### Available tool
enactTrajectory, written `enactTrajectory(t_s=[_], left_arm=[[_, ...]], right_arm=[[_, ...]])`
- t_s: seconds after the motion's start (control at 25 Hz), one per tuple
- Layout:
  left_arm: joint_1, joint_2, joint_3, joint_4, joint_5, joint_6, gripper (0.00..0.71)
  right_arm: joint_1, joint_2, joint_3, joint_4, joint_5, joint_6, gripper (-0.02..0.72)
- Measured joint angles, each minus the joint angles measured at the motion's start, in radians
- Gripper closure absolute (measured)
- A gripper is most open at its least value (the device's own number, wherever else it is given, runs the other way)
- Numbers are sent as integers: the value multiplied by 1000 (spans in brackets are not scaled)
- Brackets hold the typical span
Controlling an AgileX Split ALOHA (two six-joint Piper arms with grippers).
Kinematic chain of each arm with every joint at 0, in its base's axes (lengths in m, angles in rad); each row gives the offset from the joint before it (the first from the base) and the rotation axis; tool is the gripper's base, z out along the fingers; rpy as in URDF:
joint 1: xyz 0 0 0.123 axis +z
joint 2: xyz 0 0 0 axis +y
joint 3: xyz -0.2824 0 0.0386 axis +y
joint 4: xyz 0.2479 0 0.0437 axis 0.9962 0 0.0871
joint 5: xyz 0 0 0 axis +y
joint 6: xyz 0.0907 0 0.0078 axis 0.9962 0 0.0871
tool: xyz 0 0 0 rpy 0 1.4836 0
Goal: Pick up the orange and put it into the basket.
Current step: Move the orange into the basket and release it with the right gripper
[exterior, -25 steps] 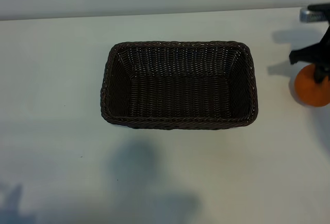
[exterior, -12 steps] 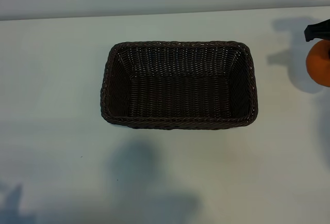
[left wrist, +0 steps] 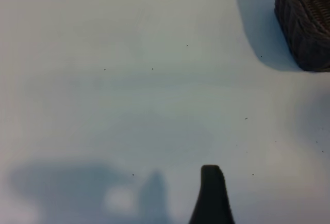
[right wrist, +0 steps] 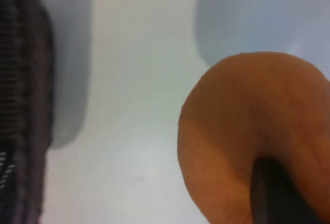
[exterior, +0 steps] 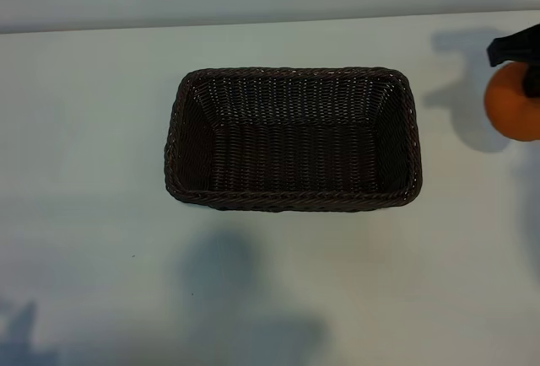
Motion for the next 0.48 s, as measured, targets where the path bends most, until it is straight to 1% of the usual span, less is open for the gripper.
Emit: enactTrajectory(t_s=[0.16, 0.32, 0.48], left_arm=[[0, 0, 0, 0, 0, 0, 158], [0, 0, 0, 0, 0, 0, 158], [0, 0, 0, 0, 0, 0, 158]], right_arm=[[82, -12, -16, 0, 21, 1, 620], [190, -13, -57, 0, 38, 10, 620], [304, -13, -89, 3, 38, 40, 620]])
